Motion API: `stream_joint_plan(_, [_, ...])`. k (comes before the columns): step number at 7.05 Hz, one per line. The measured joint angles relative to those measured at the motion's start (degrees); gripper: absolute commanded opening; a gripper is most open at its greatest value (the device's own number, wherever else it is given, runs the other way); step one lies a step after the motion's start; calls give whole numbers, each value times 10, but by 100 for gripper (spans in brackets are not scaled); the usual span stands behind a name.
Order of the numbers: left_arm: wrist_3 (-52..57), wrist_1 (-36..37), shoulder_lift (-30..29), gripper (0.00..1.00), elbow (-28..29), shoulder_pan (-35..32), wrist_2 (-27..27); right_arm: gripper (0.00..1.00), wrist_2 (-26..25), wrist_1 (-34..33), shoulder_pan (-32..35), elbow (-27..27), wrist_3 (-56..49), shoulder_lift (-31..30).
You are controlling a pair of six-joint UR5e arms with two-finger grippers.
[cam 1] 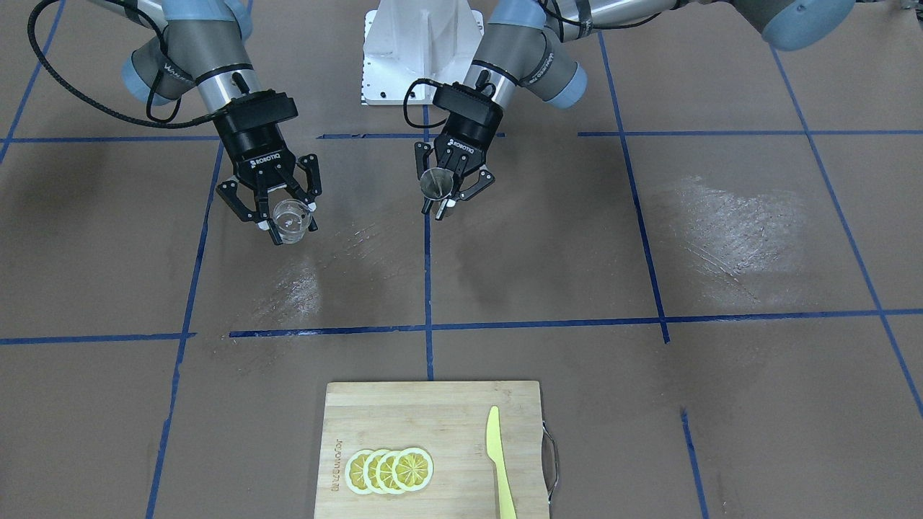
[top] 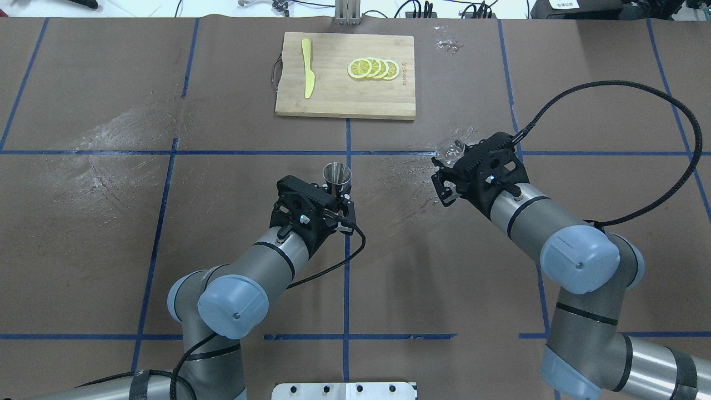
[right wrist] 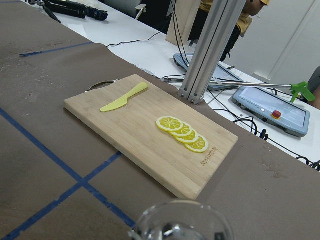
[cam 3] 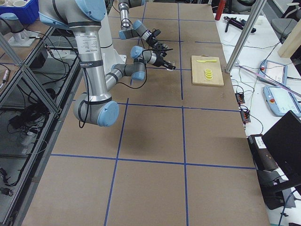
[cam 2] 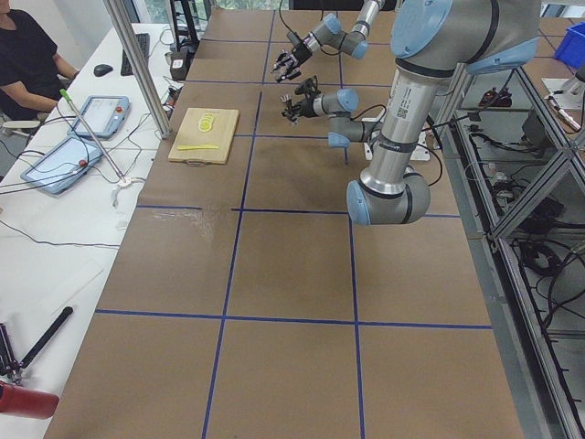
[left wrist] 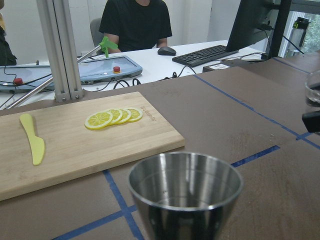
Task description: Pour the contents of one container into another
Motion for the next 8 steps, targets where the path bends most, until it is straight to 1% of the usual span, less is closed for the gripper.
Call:
stream_joint_plan(1, [9,0,-14,0,15,0,-3,0,-5,-49,-1,16,-4,18])
stream_joint_plan(2, [13,0,-25,0,29,0,-4,0,-7,-80,-1,23,-6,32])
stream_joint_plan(3, [14,0,-34,0,40,-1,-6,0,-10,-95,-2,26,-10,37])
stream_joint_plan(8, [17,-3,-86,0,95,-8,-12,0,-37,-105,-21,35,-39,39])
